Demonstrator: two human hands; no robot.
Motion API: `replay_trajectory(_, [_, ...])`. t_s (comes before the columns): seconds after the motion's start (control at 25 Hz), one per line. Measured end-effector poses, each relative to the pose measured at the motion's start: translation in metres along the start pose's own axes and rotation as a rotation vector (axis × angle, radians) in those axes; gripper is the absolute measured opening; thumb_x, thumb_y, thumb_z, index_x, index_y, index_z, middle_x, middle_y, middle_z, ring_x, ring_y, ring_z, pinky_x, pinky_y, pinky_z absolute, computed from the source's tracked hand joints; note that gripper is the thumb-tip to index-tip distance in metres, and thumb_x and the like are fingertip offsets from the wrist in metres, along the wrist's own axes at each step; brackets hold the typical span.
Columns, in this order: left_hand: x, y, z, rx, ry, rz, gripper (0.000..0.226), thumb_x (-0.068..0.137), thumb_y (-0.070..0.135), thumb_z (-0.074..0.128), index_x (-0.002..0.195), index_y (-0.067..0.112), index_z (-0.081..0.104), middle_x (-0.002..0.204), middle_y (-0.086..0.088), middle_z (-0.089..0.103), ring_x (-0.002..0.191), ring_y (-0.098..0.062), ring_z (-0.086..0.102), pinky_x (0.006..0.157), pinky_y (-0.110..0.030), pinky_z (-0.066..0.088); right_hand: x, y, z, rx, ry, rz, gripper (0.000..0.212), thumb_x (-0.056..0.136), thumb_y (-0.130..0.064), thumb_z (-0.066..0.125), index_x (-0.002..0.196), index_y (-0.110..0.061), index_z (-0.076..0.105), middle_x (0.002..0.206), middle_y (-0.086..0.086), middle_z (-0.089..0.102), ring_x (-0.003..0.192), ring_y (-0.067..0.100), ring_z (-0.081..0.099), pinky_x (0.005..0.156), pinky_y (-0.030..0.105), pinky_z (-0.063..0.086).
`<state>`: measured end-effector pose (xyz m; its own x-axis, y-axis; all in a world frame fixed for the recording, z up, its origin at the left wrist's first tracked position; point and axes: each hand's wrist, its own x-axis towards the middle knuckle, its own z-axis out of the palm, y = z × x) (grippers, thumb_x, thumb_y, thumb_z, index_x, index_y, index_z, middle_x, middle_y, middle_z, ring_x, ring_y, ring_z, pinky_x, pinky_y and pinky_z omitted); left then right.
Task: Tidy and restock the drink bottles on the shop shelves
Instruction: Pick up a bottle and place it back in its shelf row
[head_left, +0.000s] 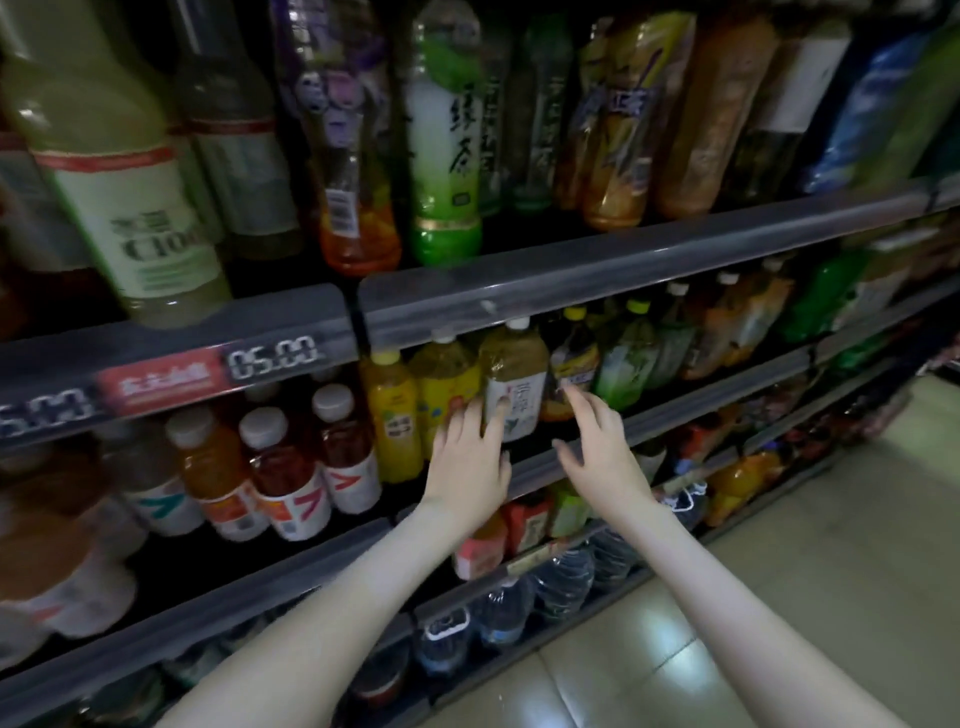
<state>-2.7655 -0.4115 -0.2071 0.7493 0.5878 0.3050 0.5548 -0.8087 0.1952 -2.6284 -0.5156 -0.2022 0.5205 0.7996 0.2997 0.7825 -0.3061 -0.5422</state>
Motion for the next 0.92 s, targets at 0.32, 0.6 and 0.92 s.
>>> replay_trajectory(0.32, [0.106, 0.037, 0.025, -0.139, -0.032, -0.25, 0.086, 0.092, 0.025, 0.054, 0.151, 0.023, -0.009, 0.153, -0.018, 0.005, 0.142, -0.037, 0.006, 0.115, -0.043, 0.013, 0.063, 0.072, -0.025, 0.061, -0.145, -0.125, 0.069, 0.096, -0.019, 0.053, 0.151, -0.027, 0.012, 0.151, 0.0, 0.024, 0.138, 0.015, 0.017, 0.103, 0.03, 0.033])
replay_trajectory(0.6, [0.101, 0.06, 0.026, 0.1, 0.556, -0.237, 0.032, 0.088, 0.034, 0.045, 0.113, 0.013, 0.044, 0.09, -0.022, 0.054, 0.078, -0.039, 0.053, 0.062, -0.044, 0.05, 0.098, 0.11, -0.043, 0.102, -0.367, -0.358, 0.064, 0.096, -0.024, 0.053, 0.15, -0.02, 0.018, 0.15, 0.003, 0.029, 0.139, 0.018, 0.021, 0.11, 0.032, 0.031])
replay_trajectory(0.92, [0.061, 0.133, 0.042, 0.384, 0.322, -0.117, 0.03, 0.076, 0.026, 0.051, 0.102, 0.013, 0.046, 0.07, -0.01, 0.052, 0.047, -0.026, 0.053, 0.033, -0.026, 0.035, 0.093, 0.119, -0.036, 0.224, -0.631, -0.5, 0.086, 0.088, -0.027, 0.066, 0.151, -0.037, 0.008, 0.153, 0.002, 0.023, 0.141, 0.024, 0.02, 0.113, 0.042, 0.029])
